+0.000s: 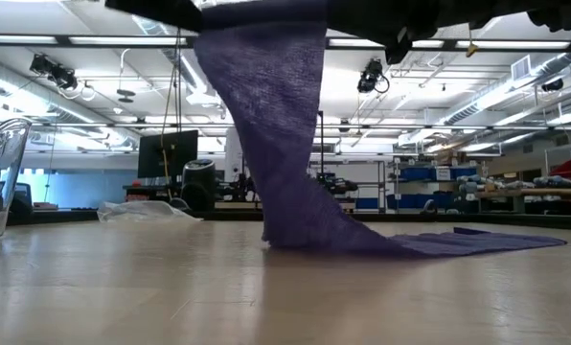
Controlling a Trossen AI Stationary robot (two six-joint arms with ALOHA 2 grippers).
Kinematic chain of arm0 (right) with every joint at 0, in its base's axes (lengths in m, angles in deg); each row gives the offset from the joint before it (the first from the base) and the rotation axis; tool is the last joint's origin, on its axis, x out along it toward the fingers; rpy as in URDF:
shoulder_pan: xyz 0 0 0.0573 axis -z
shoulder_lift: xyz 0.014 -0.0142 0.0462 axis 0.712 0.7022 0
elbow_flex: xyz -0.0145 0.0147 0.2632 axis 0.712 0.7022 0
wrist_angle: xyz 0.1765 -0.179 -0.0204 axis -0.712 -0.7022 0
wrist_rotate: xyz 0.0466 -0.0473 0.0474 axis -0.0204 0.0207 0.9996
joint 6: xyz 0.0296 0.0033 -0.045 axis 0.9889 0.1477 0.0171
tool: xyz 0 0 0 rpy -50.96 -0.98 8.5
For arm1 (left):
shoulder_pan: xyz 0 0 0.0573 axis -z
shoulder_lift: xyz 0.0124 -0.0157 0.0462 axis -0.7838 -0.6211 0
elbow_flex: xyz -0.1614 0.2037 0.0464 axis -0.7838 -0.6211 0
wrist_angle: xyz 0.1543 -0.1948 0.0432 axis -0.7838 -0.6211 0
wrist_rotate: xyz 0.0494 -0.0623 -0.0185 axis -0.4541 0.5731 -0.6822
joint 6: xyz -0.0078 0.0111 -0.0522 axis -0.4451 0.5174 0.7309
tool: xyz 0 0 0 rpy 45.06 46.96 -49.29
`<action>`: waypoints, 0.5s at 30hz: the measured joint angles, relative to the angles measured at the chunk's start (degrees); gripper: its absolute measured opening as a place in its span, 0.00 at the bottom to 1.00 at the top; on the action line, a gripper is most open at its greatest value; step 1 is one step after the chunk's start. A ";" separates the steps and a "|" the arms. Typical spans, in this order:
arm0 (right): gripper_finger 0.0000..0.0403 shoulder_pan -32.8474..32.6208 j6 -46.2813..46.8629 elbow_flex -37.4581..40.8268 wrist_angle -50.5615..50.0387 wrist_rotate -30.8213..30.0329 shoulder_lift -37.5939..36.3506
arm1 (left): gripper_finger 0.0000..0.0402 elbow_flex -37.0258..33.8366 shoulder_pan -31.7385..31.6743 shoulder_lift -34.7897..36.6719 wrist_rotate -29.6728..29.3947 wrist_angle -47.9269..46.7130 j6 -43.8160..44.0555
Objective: Roll bandage
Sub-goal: Roll the blue bandage
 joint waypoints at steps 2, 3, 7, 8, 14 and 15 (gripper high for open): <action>0.00 -0.04 0.00 0.01 0.48 0.45 0.00 | 0.05 0.90 0.00 0.04 -0.45 -0.08 -1.49; 0.00 -0.06 0.00 0.02 0.58 0.84 0.00 | 0.05 1.27 0.00 0.04 -0.66 -0.10 -2.12; 0.00 -0.08 0.59 0.09 0.63 3.07 0.02 | 0.05 2.54 0.02 0.13 -2.50 0.43 -4.00; 0.00 -0.08 0.63 0.10 0.63 3.27 0.05 | 0.05 2.82 0.00 0.18 -2.81 0.63 -4.03; 0.00 -0.08 -0.85 0.12 1.54 2.72 0.17 | 0.06 3.79 -0.02 0.36 -2.46 -0.69 0.10; 0.00 -0.08 -0.87 0.12 1.68 2.52 0.17 | 0.06 3.79 0.13 0.53 -1.89 -2.03 1.44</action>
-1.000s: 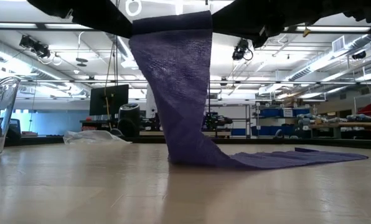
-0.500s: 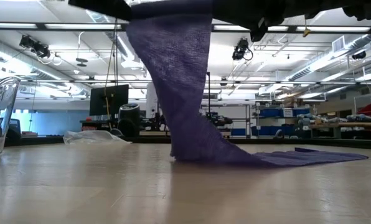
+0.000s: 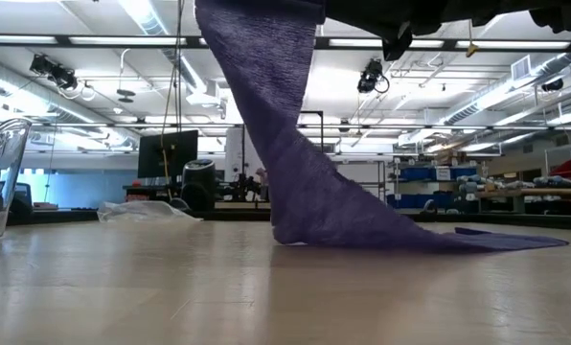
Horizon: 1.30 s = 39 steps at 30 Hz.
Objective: Roll bandage
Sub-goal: Roll the blue bandage
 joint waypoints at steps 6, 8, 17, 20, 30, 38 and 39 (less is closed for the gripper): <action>0.00 0.13 -0.08 -0.13 1.04 -0.12 0.00 | 0.13 0.00 0.39 0.06 6.19 -7.14 10.09; 0.00 0.13 -0.48 -0.15 1.26 -0.10 0.00 | 0.16 -0.53 0.39 0.04 7.57 -7.16 12.03; 0.00 0.17 -1.08 -0.28 1.43 -0.11 0.00 | 0.26 -5.91 0.41 -0.02 8.31 -4.20 13.79; 0.00 0.17 -1.49 -0.28 1.38 -0.15 0.00 | 0.27 -6.38 0.86 -0.02 7.61 -4.00 13.77; 0.00 0.07 -2.12 -0.25 1.27 -0.28 -0.02 | 0.27 -6.99 5.43 0.02 1.26 -8.75 17.84; 0.00 -0.30 -3.73 -0.22 1.97 -0.30 -0.07 | 0.18 -18.07 8.96 0.06 -3.20 5.10 32.87; 0.00 -0.31 -3.99 -0.22 2.31 -0.27 -0.07 | 0.17 -20.08 9.04 0.06 -2.64 9.94 33.01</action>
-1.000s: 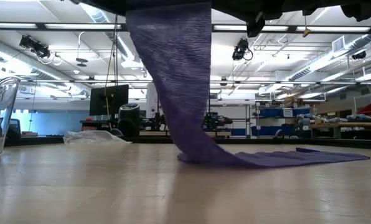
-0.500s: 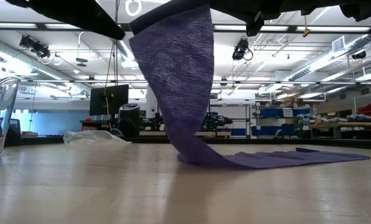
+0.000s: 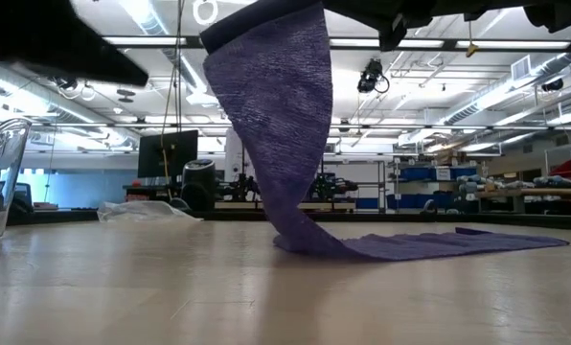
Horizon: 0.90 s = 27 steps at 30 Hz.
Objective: Roll bandage
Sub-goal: Roll the blue bandage
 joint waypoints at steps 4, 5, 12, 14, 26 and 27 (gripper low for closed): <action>0.00 -0.01 -0.43 0.02 0.17 0.73 -0.04 | 0.10 -8.12 -0.03 0.00 1.21 22.73 -5.81; 0.00 -0.03 -0.47 0.02 0.17 0.98 -0.04 | 0.09 -10.06 -0.03 0.00 1.48 29.13 -8.80; 0.00 -0.73 -1.58 0.04 0.29 1.27 -0.04 | 0.02 -21.63 -0.06 0.01 10.98 77.58 -36.62; 0.00 -1.03 -1.67 0.04 0.47 1.27 -0.04 | 0.03 -23.21 -0.06 0.02 12.50 85.50 -40.64; 0.00 -1.59 -3.41 0.07 2.23 1.50 -0.04 | 0.40 -20.81 -5.61 0.00 18.66 78.03 -24.10; 0.00 -1.70 -3.50 0.07 2.27 1.50 -0.04 | 0.43 -20.37 -6.16 0.00 19.55 77.83 -23.91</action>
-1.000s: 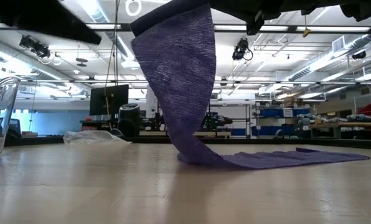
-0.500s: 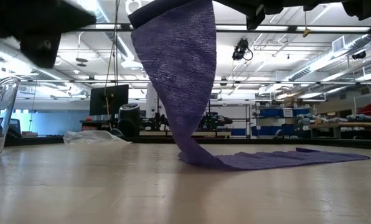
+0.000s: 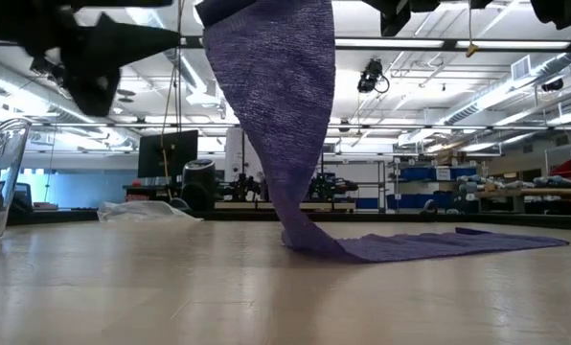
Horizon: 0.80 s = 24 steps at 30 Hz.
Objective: Roll bandage
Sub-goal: Roll the blue bandage
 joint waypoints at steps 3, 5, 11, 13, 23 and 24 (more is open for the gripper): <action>0.00 -0.09 -0.06 0.02 0.09 0.06 0.00 | 0.48 0.66 -0.86 0.00 1.13 -0.06 -0.37; 0.00 -0.11 -0.08 0.02 0.13 0.20 0.00 | 0.49 0.95 -1.12 0.00 1.43 0.04 -1.03; 0.00 -0.11 -0.10 0.02 0.31 0.18 0.00 | 0.49 0.99 -3.02 0.00 4.28 -0.06 0.47; 0.00 -0.11 -0.10 0.02 0.32 0.19 0.00 | 0.49 0.99 -3.82 0.00 5.26 -0.08 0.68; 0.00 -0.11 -0.14 0.02 0.37 0.59 0.00 | 0.49 0.99 -6.28 0.00 11.30 2.28 1.66; 0.00 -0.11 -0.14 0.02 0.43 0.87 0.00 | 0.49 0.99 -6.38 0.00 11.72 2.69 1.60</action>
